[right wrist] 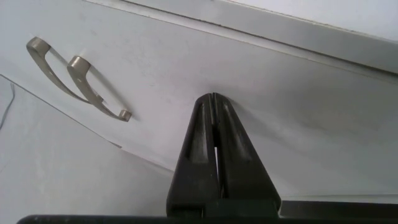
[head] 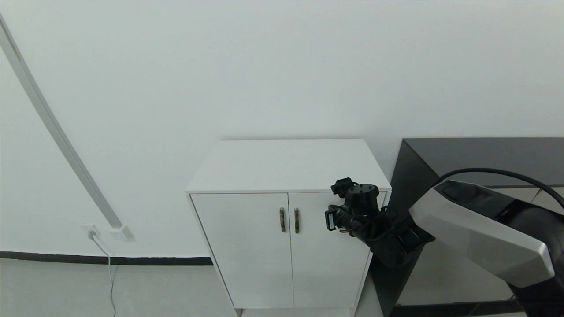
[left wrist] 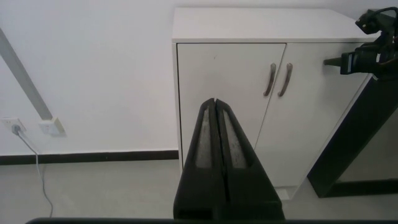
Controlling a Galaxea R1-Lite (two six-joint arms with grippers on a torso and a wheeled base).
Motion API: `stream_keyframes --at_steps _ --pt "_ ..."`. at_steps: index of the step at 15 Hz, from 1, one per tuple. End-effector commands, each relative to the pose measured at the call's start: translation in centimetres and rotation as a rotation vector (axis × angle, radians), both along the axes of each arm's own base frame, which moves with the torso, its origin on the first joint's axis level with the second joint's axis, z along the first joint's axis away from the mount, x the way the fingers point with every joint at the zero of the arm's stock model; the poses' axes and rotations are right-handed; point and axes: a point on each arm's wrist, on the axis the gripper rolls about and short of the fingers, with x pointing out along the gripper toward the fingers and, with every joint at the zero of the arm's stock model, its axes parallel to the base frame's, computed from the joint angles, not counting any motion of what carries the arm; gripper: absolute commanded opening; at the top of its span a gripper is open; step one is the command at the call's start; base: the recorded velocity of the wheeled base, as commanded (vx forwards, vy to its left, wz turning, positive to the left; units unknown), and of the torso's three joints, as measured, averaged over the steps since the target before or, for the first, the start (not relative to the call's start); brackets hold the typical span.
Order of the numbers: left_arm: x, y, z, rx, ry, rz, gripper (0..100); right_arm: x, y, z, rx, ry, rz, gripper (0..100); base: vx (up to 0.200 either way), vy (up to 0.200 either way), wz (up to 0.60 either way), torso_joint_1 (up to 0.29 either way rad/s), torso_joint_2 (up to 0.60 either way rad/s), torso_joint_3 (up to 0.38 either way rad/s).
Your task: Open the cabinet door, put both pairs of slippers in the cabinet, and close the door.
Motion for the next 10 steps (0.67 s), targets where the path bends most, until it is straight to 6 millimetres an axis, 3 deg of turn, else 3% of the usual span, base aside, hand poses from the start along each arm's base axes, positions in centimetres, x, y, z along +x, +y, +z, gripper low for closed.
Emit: stream_keyframes --at_steps 1,10 --pt "0.01 0.00 -0.01 -0.002 0.002 0.000 0 0.02 0.03 -0.14 -0.001 0.001 0.000 0 0.000 0.000 0.00 0.000 0.00 0.000" --pt "0.01 0.00 -0.01 -0.002 0.002 0.000 0 0.30 0.12 -0.02 0.005 -0.008 -0.001 0 0.000 0.000 0.00 0.000 0.00 0.000"
